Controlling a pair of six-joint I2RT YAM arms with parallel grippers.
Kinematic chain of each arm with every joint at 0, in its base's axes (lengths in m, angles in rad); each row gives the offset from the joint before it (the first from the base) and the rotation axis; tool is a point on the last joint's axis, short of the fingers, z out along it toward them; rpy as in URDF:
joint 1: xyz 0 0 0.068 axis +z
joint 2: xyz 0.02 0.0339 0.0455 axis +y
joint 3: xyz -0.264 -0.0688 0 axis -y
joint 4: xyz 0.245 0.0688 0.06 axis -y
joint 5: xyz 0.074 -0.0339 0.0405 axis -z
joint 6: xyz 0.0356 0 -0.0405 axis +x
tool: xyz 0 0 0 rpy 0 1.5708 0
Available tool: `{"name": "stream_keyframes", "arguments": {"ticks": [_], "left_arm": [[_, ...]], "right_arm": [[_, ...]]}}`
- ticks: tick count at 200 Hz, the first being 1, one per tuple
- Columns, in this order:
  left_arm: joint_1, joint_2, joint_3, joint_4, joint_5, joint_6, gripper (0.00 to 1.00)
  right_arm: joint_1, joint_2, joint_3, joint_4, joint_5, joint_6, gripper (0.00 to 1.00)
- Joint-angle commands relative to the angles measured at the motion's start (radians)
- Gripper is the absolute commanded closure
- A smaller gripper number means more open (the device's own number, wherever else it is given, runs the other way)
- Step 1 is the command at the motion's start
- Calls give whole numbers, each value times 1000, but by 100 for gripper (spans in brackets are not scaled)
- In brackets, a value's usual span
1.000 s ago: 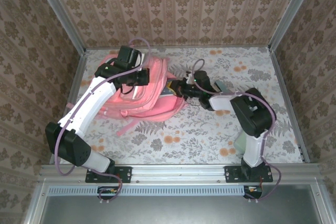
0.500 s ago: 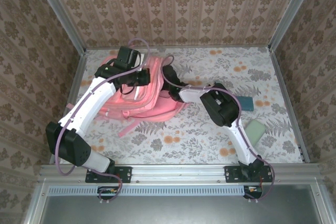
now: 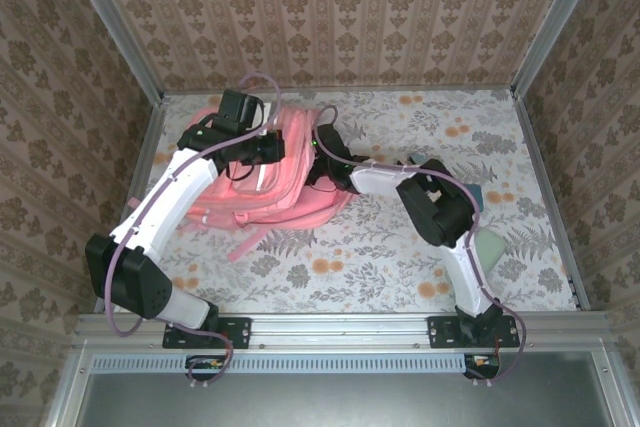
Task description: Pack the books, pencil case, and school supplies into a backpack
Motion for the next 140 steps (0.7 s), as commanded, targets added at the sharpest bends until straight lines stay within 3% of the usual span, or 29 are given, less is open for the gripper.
{"name": "stream_keyframes", "arguments": {"ticks": [1,31,76,140], "left_arm": [[23,-43,-14,75,66,10,100],[24,-38,-39,98,106,21,100],[24,-39,-78,125,140,28,100],[22,-54,-122,170,182,19,100]], "right_arm": [[-23,-151,-69,-95,-4,-118,33],[-55,-295,-196,-201,-5,-212,33],[-112,-566,-372,-417,101,-380,32],[-331,-880,-576,-675,236,-598,36]]}}
